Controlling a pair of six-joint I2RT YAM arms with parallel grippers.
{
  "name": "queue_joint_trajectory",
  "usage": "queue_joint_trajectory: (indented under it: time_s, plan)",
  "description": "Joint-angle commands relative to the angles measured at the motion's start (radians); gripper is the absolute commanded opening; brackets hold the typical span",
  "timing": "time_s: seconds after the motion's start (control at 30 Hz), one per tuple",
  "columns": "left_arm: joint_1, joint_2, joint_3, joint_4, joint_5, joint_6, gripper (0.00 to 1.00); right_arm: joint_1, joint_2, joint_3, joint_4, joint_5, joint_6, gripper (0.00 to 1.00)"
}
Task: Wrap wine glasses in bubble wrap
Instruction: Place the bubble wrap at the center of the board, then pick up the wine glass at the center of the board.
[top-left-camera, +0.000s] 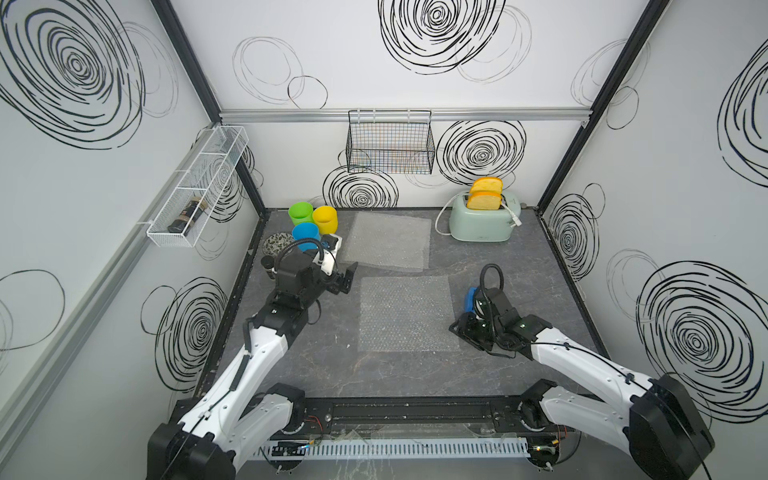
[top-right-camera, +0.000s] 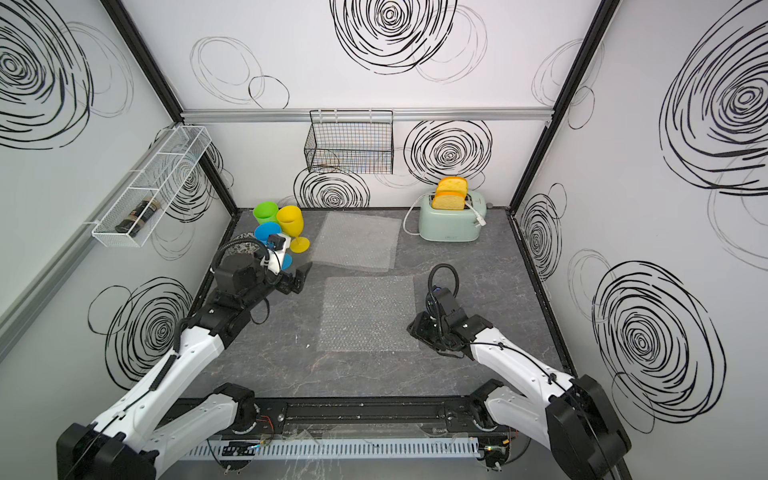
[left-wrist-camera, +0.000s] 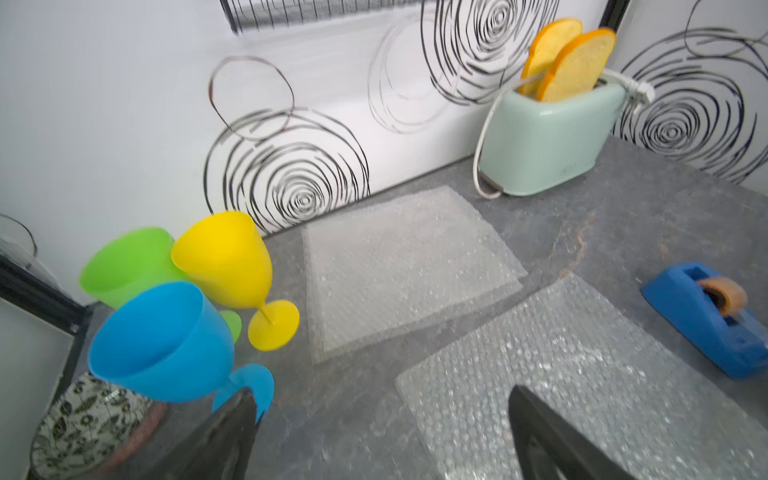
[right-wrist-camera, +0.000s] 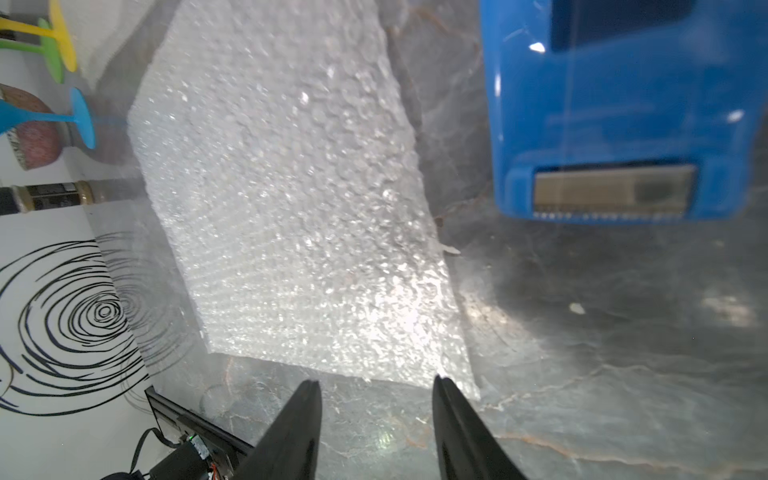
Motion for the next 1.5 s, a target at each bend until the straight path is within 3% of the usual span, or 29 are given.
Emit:
queue_joint_trajectory:
  time_s: [0.0, 0.2, 0.33, 0.57, 0.73, 0.9, 1.13, 1.47]
  plan:
    - [0.002, 0.098, 0.170, -0.155, -0.084, 0.033, 0.97, 0.006, -0.058, 0.065, -0.130, 0.070, -0.054, 0.53]
    - [0.082, 0.313, 0.484, -0.448, -0.076, 0.081, 0.97, -0.005, -0.159, 0.126, -0.180, 0.126, -0.197, 0.62]
    - [0.144, 0.473, 0.684, -0.641, -0.068, 0.123, 0.97, -0.036, -0.194, 0.212, -0.231, 0.186, -0.324, 0.80]
    - [0.202, 0.659, 0.881, -0.807, -0.059, 0.253, 1.00, -0.231, -0.179, 0.370, -0.329, 0.188, -0.540, 0.91]
    - [0.209, 0.792, 0.993, -0.881, -0.075, 0.305, 0.86, -0.336, -0.184, 0.420, -0.329, 0.138, -0.620, 0.99]
    - [0.214, 0.877, 1.056, -0.886, -0.093, 0.316, 0.70, -0.374, -0.175, 0.429, -0.329, 0.095, -0.644, 0.98]
    - [0.218, 0.947, 1.066, -0.883, -0.112, 0.323, 0.63, -0.384, -0.172, 0.424, -0.324, 0.082, -0.656, 0.98]
    - [0.219, 0.924, 0.964, -0.872, -0.109, 0.340, 0.30, -0.389, -0.162, 0.450, -0.337, 0.091, -0.687, 0.98]
